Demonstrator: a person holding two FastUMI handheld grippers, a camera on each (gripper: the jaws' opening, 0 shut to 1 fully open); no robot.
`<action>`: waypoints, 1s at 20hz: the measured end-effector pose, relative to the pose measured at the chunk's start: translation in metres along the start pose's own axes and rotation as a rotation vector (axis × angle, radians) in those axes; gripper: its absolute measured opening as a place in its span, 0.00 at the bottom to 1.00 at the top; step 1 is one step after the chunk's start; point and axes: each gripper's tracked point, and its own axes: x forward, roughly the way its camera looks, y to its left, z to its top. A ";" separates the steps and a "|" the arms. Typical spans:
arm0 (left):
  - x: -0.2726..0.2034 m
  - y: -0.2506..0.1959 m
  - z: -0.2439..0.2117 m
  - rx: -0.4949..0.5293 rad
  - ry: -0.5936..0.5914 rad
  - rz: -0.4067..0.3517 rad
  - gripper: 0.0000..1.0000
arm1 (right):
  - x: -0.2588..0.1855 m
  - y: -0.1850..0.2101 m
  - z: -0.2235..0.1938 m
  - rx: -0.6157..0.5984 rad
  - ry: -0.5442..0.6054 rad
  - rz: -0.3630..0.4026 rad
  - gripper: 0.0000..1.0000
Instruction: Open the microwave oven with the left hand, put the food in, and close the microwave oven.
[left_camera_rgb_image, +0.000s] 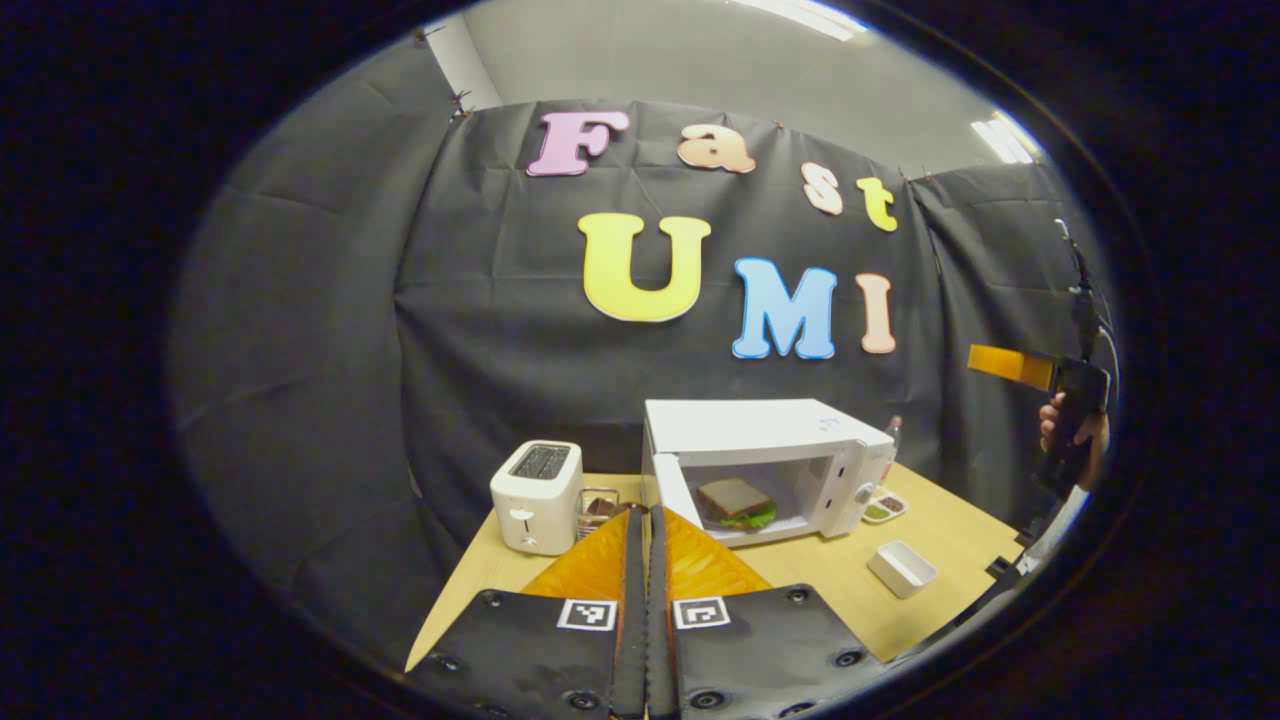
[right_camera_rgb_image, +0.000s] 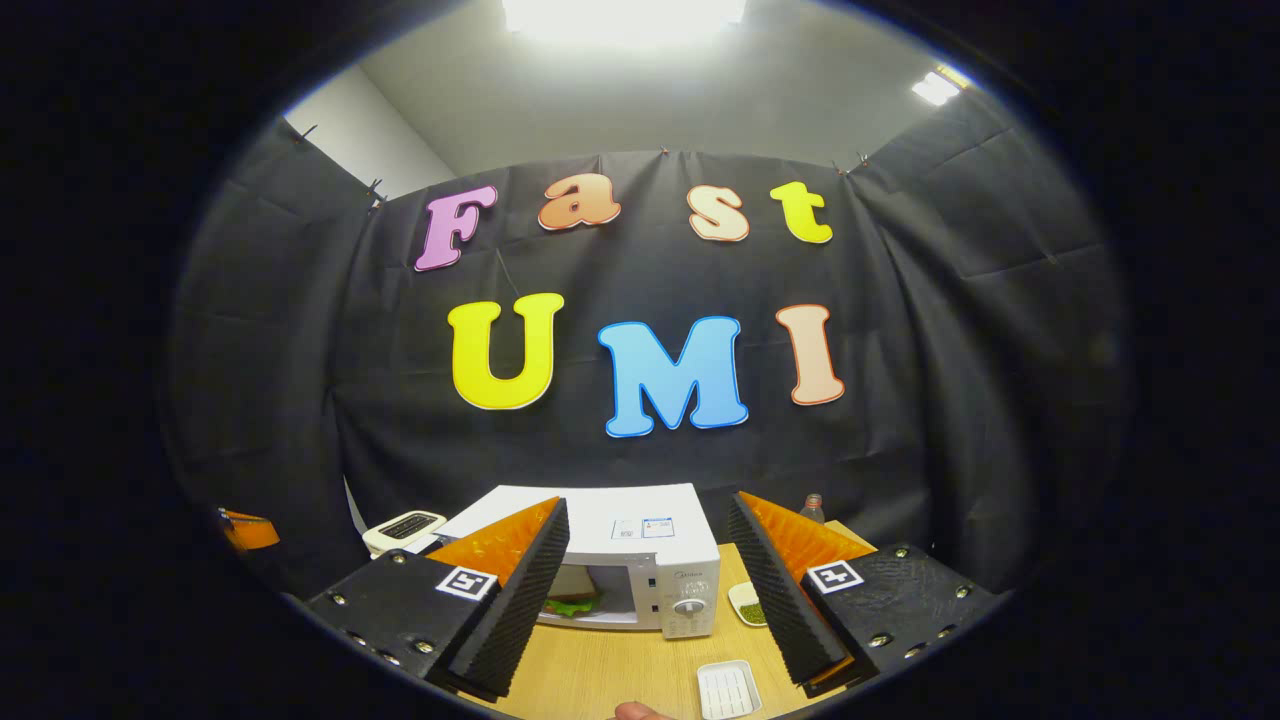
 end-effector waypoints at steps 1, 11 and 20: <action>0.002 0.005 -0.012 0.009 0.026 0.004 0.07 | 0.000 -0.001 0.002 0.003 -0.003 -0.002 0.97; 0.000 -0.023 -0.088 0.019 0.197 -0.108 0.07 | 0.010 -0.008 -0.002 0.022 0.001 -0.004 0.97; 0.015 -0.107 -0.096 0.015 0.242 -0.167 0.07 | 0.030 -0.025 0.021 -0.024 -0.062 0.031 0.97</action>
